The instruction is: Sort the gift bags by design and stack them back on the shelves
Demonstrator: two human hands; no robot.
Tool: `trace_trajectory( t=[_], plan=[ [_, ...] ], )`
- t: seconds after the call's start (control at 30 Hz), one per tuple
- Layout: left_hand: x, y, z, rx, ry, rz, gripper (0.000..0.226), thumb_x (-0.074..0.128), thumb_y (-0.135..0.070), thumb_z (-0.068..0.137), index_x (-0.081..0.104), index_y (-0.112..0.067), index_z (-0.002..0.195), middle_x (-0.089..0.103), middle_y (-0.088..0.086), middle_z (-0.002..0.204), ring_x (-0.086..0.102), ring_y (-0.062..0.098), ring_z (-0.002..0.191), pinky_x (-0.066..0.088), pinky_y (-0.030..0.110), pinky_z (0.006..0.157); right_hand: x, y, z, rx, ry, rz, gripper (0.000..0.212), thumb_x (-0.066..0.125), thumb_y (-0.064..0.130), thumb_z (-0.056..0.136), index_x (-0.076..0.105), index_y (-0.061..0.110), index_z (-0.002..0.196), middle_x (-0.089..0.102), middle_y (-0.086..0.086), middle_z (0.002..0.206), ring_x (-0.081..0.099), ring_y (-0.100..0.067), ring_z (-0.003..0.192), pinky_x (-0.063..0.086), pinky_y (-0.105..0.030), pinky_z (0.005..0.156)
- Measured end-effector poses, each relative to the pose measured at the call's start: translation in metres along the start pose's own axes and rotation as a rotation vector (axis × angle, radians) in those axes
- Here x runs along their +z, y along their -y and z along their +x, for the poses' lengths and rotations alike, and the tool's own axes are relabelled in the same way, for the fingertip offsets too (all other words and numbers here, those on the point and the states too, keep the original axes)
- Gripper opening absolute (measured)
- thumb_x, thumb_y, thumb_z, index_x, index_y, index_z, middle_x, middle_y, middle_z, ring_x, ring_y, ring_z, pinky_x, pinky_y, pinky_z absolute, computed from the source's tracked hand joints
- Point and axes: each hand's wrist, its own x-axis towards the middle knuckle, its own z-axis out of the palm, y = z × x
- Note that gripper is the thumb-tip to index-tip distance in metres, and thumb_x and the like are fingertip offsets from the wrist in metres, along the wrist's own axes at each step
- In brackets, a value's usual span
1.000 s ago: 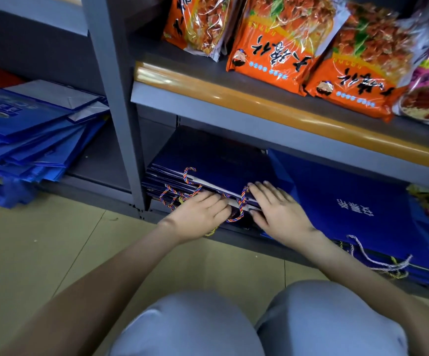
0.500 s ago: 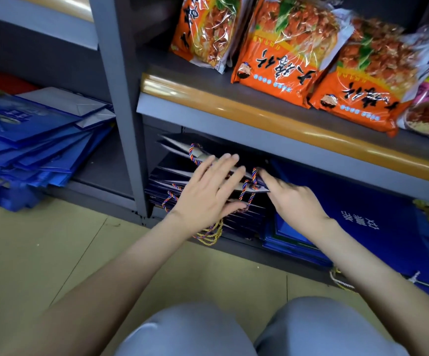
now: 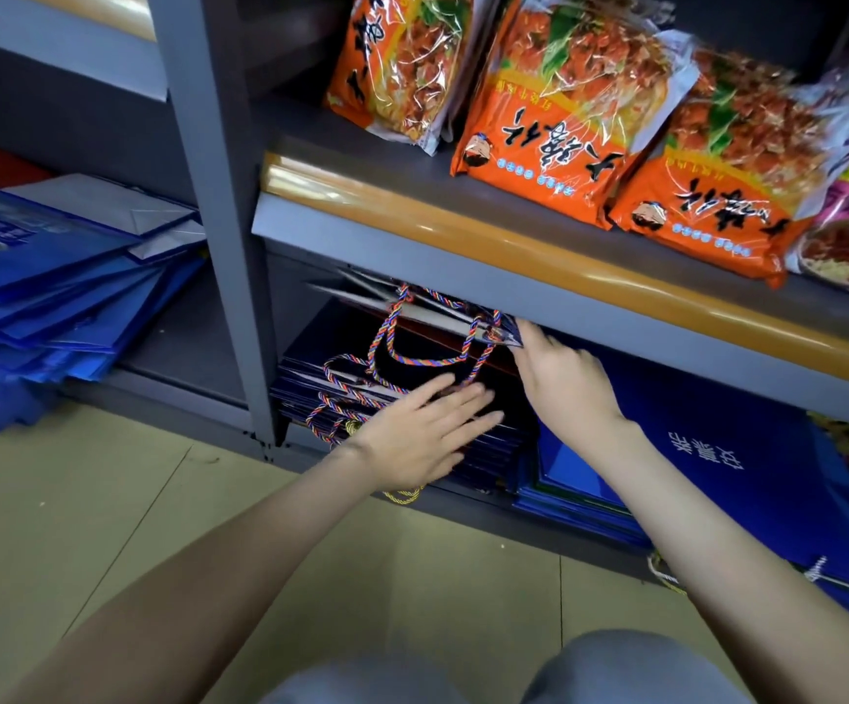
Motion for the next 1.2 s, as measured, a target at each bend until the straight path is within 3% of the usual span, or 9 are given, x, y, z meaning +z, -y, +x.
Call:
trace_trajectory(
  t=[0.07,0.13,0.23,0.4,0.57,0.83,1.0,1.1,1.2],
  plan=[
    [0.008,-0.004,-0.010,-0.003,0.114,-0.108,0.059,0.028,-0.045,0.094,0.041,-0.014,0.143,0.042,0.008,0.147,0.038,0.021,0.136,0.000,0.040,0.119,0.012,0.005,-0.002,0.002,0.017,-0.044,0.060,0.079,-0.002,0.065,0.061,0.002,0.121,0.063,-0.013,0.062,0.055,-0.030,0.036,0.036,-0.023,0.033],
    [0.009,-0.004,-0.020,0.005,0.096,-0.151,0.057,0.029,-0.043,0.095,0.047,-0.012,0.140,0.044,0.006,0.146,0.040,0.019,0.135,0.013,0.037,0.115,0.031,0.010,-0.015,-0.041,0.190,-0.083,0.073,0.071,0.004,0.075,0.043,0.009,0.142,0.068,-0.016,0.103,0.069,-0.029,0.080,0.050,-0.029,0.054],
    [0.003,-0.003,-0.038,0.122,-0.104,-0.095,0.044,0.040,-0.033,0.096,0.049,-0.010,0.132,0.055,0.006,0.136,0.047,0.021,0.127,0.024,0.034,0.112,0.055,0.009,-0.046,0.001,0.561,0.070,0.067,0.042,0.020,0.099,0.002,0.014,0.153,0.022,-0.010,0.157,0.022,-0.024,0.144,0.025,-0.036,0.114],
    [0.010,0.007,-0.082,-0.182,-0.106,0.015,0.080,0.066,-0.055,0.080,0.034,-0.015,0.141,0.028,0.013,0.151,0.022,0.028,0.142,0.011,0.044,0.118,0.048,0.016,-0.052,-0.030,0.431,0.159,0.077,0.038,0.051,0.094,0.001,0.017,0.153,0.015,-0.001,0.159,0.004,-0.016,0.148,0.003,-0.050,0.118],
    [0.023,0.015,-0.103,-0.453,0.112,0.046,0.137,0.079,-0.067,0.053,-0.002,-0.021,0.153,-0.011,0.010,0.159,-0.007,0.024,0.147,-0.006,0.047,0.117,0.070,0.056,-0.076,-0.301,0.259,-0.113,0.114,0.074,0.056,0.068,0.006,0.023,0.153,0.019,-0.008,0.156,0.018,-0.030,0.143,0.001,-0.060,0.112],
    [0.039,0.028,-0.077,-0.464,0.264,0.022,0.136,0.086,-0.060,0.041,0.010,-0.019,0.146,0.018,0.008,0.148,0.004,0.029,0.137,-0.014,0.045,0.116,0.102,0.035,-0.081,-0.379,0.259,-0.307,0.104,0.074,0.052,0.068,0.016,0.029,0.151,0.021,0.004,0.153,0.021,-0.026,0.140,-0.001,-0.050,0.116],
    [0.042,0.027,-0.076,-0.524,0.244,0.003,0.158,0.090,-0.050,0.039,-0.016,-0.015,0.150,0.009,0.022,0.150,-0.011,0.033,0.144,-0.014,0.047,0.116,0.087,0.033,-0.078,-0.412,0.132,-0.244,0.100,0.073,0.049,0.071,0.017,0.025,0.151,0.020,-0.002,0.154,0.020,-0.028,0.141,0.004,-0.056,0.113],
    [0.037,0.027,-0.071,-0.411,0.198,0.016,0.156,0.092,-0.036,0.038,-0.016,-0.019,0.150,0.023,0.011,0.151,-0.002,0.032,0.143,-0.015,0.047,0.115,0.065,0.020,-0.073,-0.192,0.032,-0.029,0.091,0.050,0.057,0.084,0.002,0.024,0.153,0.000,-0.002,0.161,0.003,-0.027,0.147,0.002,-0.056,0.113],
    [0.030,0.023,-0.054,-0.243,0.120,-0.011,0.148,0.088,-0.032,0.044,-0.015,-0.023,0.150,0.021,0.007,0.149,0.007,0.032,0.138,-0.012,0.048,0.114,0.053,0.006,-0.065,0.214,0.240,0.241,0.088,0.030,0.068,0.086,-0.002,0.021,0.153,-0.002,-0.004,0.160,0.003,-0.027,0.147,0.008,-0.048,0.118]
  ],
)
